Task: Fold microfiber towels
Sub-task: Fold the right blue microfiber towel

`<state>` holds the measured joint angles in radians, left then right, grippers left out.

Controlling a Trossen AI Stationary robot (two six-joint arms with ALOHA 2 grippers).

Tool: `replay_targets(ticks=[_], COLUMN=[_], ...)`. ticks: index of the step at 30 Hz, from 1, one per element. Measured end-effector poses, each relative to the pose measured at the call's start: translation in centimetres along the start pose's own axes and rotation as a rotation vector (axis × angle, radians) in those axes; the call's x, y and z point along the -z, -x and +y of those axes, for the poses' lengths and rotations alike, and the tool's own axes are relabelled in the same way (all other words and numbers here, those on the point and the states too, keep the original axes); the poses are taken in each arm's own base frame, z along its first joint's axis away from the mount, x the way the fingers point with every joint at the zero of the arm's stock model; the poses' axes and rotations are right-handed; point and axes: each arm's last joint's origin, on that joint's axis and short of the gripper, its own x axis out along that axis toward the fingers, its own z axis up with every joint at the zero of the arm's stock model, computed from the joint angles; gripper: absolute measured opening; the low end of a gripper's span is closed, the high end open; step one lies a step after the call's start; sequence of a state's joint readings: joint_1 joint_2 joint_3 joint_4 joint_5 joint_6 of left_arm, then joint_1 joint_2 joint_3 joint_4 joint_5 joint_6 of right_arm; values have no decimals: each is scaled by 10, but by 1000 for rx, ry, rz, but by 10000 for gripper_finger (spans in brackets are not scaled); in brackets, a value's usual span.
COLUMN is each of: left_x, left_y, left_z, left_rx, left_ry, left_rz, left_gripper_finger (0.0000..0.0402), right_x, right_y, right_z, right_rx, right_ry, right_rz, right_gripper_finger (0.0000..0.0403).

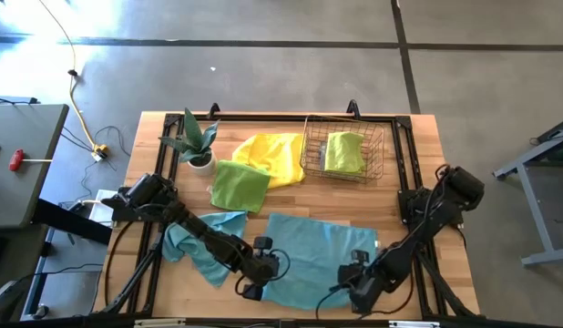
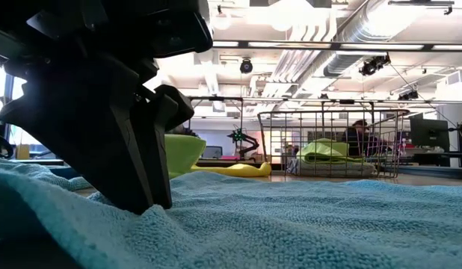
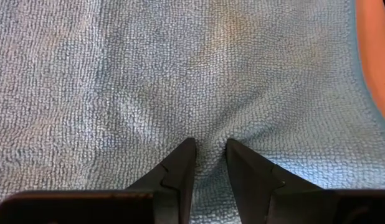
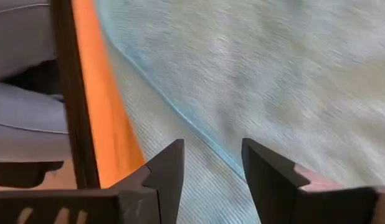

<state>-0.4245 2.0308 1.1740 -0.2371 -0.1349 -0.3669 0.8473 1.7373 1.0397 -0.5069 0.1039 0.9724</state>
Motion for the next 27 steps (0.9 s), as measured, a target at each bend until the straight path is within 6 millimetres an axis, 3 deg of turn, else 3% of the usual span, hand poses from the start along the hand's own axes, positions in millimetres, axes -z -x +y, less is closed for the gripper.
replay_targets(ticks=[3,7,10,27], left_x=[-1,-1,-1,-1], left_y=[0,0,0,0], left_z=[1,1,1,1], left_rx=[5,2,2,15], left_ry=[3,3,2,4], left_rz=[1,-1,-2,4], left_gripper_finger=[85,85,85,85], right_x=[10,28,34,27], right_y=[11,13,11,6], right_z=[-3,-16,-20,6], right_rx=[58,263,305,-11], right_ry=[-47,-106,-136,-188], right_rz=[37,99,130,175], right_gripper_finger=[154,154,154,154])
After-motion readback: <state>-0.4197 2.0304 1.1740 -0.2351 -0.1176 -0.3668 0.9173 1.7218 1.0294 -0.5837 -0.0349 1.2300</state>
